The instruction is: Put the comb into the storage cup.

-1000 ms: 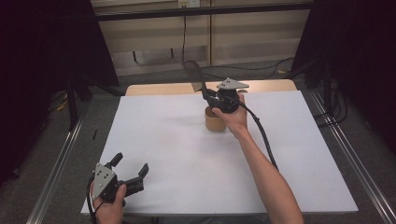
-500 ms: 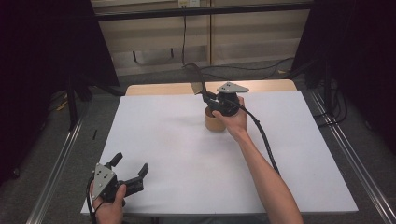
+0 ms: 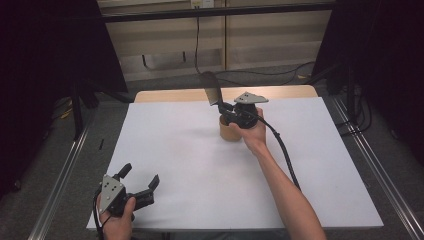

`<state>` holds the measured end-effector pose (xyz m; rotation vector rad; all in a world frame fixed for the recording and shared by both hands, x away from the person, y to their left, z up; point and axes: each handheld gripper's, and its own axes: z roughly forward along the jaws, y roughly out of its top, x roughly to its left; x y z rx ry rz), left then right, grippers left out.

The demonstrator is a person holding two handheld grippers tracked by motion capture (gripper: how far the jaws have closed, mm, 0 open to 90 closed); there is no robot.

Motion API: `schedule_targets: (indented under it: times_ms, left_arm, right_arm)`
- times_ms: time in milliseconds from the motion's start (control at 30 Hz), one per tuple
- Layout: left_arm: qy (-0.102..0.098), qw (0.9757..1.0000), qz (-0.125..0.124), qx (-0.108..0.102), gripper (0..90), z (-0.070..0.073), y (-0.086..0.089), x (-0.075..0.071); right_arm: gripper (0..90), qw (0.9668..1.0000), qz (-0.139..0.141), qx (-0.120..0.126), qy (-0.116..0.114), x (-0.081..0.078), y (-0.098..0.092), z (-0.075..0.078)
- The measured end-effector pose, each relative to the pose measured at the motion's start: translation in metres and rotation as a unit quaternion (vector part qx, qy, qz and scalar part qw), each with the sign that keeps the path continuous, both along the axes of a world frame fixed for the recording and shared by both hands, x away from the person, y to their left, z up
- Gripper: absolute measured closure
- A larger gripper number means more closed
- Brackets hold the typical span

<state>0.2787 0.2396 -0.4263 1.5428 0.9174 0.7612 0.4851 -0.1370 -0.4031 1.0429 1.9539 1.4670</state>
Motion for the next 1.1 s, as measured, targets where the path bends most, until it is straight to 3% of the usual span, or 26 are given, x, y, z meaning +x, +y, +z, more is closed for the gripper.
schedule_targets:
  times_ms: [167,500,667,1100]
  left_arm:
    - [0.000,1.0000,0.002,-0.001,2.6,0.000,0.001,0.000]
    - [-0.002,1.0000,0.004,0.000,2.6,0.000,0.001,0.000]
    - [-0.002,1.0000,0.003,-0.001,2.6,0.000,0.001,0.000]
    - [0.000,1.0000,0.004,0.001,2.6,0.000,0.001,0.000]
  right_arm:
    - [72.7,0.9998,0.001,-0.019,0.002,-0.003,-0.001,-0.003]
    - [72.7,0.9997,-0.003,-0.024,0.002,-0.009,-0.006,-0.003]
    - [72.6,0.9991,-0.003,-0.043,0.008,-0.010,-0.005,-0.006]
    - [72.6,0.9986,-0.007,-0.047,0.022,-0.010,-0.008,-0.015]
